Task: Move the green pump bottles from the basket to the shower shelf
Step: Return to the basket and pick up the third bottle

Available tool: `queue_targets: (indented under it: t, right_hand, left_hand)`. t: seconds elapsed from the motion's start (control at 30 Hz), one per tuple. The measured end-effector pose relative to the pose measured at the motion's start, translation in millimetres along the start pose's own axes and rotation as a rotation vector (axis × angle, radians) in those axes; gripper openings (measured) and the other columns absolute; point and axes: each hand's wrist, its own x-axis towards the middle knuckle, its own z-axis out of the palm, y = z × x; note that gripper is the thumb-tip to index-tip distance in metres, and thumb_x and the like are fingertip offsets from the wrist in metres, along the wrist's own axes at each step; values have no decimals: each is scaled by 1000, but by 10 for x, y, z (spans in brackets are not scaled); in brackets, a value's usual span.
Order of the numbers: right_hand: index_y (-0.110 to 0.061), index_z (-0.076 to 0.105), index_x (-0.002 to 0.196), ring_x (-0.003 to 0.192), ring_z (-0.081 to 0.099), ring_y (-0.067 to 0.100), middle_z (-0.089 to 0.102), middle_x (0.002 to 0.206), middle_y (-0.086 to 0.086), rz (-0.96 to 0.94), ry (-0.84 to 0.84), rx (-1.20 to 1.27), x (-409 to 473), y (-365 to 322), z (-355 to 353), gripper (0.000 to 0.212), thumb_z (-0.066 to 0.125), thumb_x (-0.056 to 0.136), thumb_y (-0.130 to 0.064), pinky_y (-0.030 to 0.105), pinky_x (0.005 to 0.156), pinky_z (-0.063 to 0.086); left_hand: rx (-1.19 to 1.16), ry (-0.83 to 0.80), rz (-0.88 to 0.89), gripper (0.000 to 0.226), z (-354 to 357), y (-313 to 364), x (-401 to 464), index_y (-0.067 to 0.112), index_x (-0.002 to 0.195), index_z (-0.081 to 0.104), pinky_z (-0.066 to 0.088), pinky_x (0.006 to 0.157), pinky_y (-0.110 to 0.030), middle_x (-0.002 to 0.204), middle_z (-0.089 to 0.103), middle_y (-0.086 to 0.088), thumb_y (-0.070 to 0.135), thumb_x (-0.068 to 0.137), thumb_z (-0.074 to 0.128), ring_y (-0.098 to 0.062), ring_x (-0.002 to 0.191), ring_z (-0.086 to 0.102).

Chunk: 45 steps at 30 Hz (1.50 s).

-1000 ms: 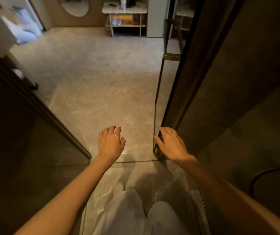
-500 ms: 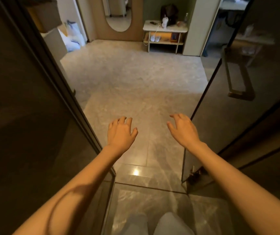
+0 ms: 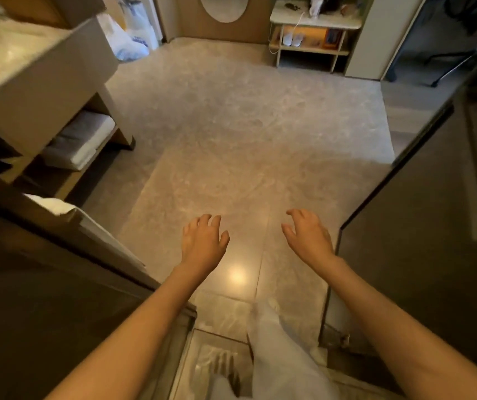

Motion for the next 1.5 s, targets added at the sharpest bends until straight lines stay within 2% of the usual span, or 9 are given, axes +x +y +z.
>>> queue_targets:
  t: [0.17, 0.27, 0.5, 0.67, 0.9, 1.1, 1.2, 1.5]
  right_hand:
    - [-11, 48, 133, 127, 43, 28, 52, 136, 11, -98, -39, -44, 1077, 5, -359, 43, 45, 96, -32, 39, 101, 36]
    - [-11, 49, 133, 126, 43, 29, 52, 135, 12, -155, -35, -60, 1711, -45, -514, 43, 45, 95, -32, 39, 101, 35]
    - [-12, 49, 132, 127, 44, 26, 53, 135, 9, -237, -140, -71, 2793, -282, -353, 43, 45, 95, -34, 37, 103, 35]
    - [-12, 50, 131, 124, 45, 28, 54, 132, 10, -294, -122, -117, 3862, -693, -227, 43, 44, 95, -34, 39, 101, 37]
    - [-9, 52, 130, 123, 47, 31, 56, 128, 13, -361, -11, -88, 5585, -1734, -356, 43, 47, 95, -33, 38, 100, 38]
    - [-10, 51, 131, 122, 48, 31, 56, 130, 13, -384, -90, -87, 6603, -2295, -146, 43, 47, 95, -34, 39, 99, 40]
    - [-10, 50, 131, 122, 48, 31, 56, 131, 13, -440, -126, -102, 7279, -2592, -59, 44, 46, 95, -35, 39, 100, 40]
    - [-11, 49, 133, 123, 48, 31, 55, 134, 12, -641, -61, -87, 9596, -3785, -331, 45, 47, 95, -34, 38, 99, 39]
  left_hand:
    - [-34, 13, -99, 42, -256, 179, 920, 12, 128, 50, 34, 96, -38, 129, 54, -10, 34, 92, 43, -30, 116, 48]
    - [-53, 30, -131, 44, -399, 255, 1425, 13, 130, 49, 34, 98, -37, 129, 54, -10, 34, 92, 43, -29, 118, 47]
    - [-53, -21, -235, 45, -489, 2, 2399, 14, 131, 47, 34, 98, -37, 131, 51, -10, 34, 91, 42, -29, 120, 45]
    - [-60, 44, -241, 44, -595, -489, 3375, 13, 128, 49, 34, 98, -36, 131, 51, -10, 36, 92, 42, -29, 119, 45]
    - [-30, 164, -250, 46, -1235, -1376, 4884, 13, 132, 46, 35, 99, -39, 132, 50, -10, 37, 93, 41, -30, 121, 44]
    - [-7, 150, -282, 47, -1509, -2004, 5859, 12, 132, 46, 36, 98, -40, 134, 50, -11, 38, 93, 42, -30, 120, 45]
    - [-4, 145, -325, 47, -1590, -2332, 6415, 12, 131, 47, 37, 97, -39, 133, 51, -11, 38, 93, 43, -31, 119, 46]
    - [59, 236, -497, 44, -2398, -3098, 8265, 10, 126, 51, 40, 94, -41, 129, 54, -12, 38, 93, 43, -31, 116, 49]
